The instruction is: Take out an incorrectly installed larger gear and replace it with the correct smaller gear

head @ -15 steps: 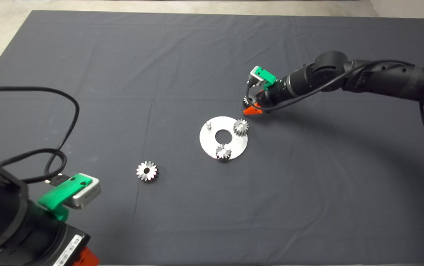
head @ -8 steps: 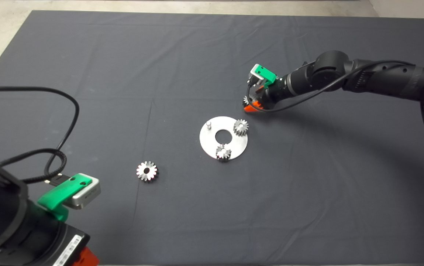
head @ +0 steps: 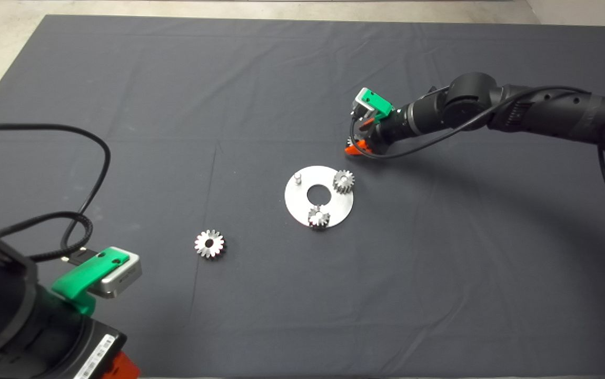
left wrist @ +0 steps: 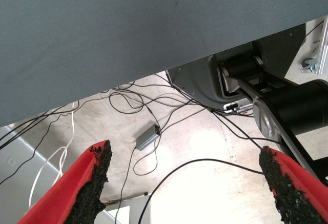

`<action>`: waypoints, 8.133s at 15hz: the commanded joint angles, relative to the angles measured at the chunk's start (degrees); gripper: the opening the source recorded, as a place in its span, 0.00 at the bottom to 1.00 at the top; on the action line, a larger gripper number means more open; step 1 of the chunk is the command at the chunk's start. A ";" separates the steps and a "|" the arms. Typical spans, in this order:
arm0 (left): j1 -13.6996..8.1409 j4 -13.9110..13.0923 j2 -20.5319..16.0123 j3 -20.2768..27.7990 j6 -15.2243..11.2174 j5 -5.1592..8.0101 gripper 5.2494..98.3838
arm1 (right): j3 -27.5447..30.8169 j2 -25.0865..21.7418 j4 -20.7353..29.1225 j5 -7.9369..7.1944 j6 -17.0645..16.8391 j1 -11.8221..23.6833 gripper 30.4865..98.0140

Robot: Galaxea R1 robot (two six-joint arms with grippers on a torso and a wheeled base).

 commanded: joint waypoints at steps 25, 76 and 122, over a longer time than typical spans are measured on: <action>-0.71 -1.26 -1.15 -0.26 0.00 0.04 0.73 | -1.63 0.34 -2.94 0.65 -2.62 -0.60 0.22; -0.27 -0.73 -6.95 0.08 0.00 1.36 0.73 | 15.24 8.77 -0.07 -16.05 17.71 8.88 0.12; -0.10 -0.64 -6.86 -0.43 -0.09 1.36 0.73 | 15.77 11.50 -16.12 -15.08 20.11 1.51 0.12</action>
